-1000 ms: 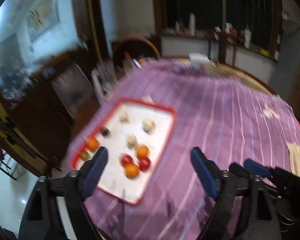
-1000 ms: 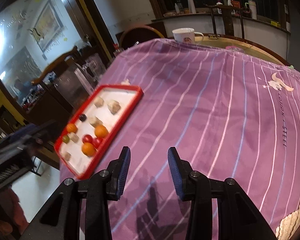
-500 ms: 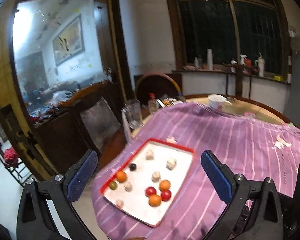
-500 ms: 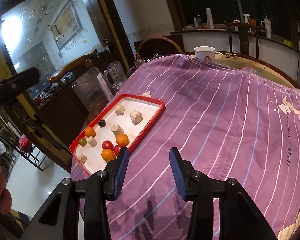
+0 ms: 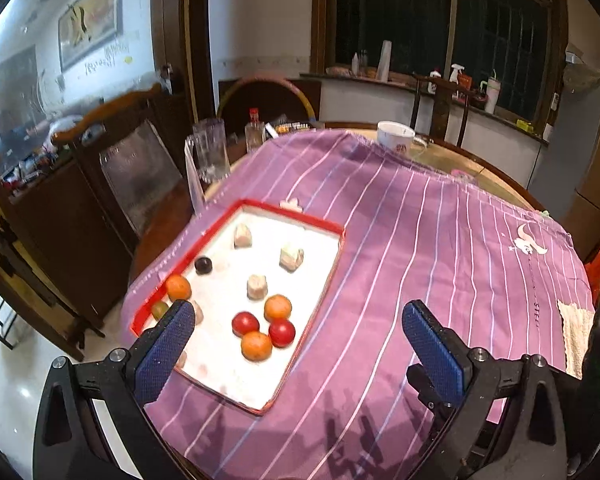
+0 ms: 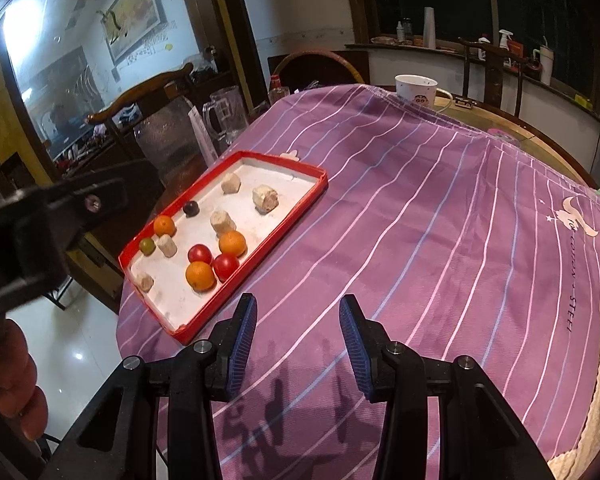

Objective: Organize fruits

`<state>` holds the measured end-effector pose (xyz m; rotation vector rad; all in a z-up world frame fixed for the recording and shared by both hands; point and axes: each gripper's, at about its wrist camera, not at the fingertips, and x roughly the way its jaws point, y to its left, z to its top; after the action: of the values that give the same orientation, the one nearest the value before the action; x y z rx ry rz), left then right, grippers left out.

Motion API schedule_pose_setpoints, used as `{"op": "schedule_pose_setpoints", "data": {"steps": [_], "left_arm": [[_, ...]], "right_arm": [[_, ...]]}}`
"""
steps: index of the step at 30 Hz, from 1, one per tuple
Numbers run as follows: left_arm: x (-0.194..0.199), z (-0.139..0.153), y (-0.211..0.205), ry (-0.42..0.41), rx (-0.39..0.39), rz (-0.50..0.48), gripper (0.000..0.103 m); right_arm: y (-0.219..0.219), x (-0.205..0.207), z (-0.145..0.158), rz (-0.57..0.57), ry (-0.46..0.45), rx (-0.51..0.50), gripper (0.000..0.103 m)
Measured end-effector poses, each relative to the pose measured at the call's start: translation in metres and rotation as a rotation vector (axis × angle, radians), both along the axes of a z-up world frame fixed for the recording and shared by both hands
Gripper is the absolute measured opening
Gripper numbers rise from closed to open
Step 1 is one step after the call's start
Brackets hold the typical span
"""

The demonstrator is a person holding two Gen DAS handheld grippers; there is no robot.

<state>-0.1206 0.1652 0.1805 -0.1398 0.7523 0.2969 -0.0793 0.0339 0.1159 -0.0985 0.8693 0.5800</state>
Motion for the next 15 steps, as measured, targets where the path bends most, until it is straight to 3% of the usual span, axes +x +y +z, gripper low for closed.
{"op": "schedule_pose_setpoints", "data": {"steps": [6,15], "left_arm": [[0.011,-0.020,0.013,0.093,0.016,0.045,0.103],[0.020,-0.050,0.034,0.193,-0.031,0.058,0.103]], "right_arm": [[0.010,0.003,-0.007,0.010,0.016,-0.016,0.047],[0.021,0.009,-0.022,0.003,0.064,-0.024,0.048]]}}
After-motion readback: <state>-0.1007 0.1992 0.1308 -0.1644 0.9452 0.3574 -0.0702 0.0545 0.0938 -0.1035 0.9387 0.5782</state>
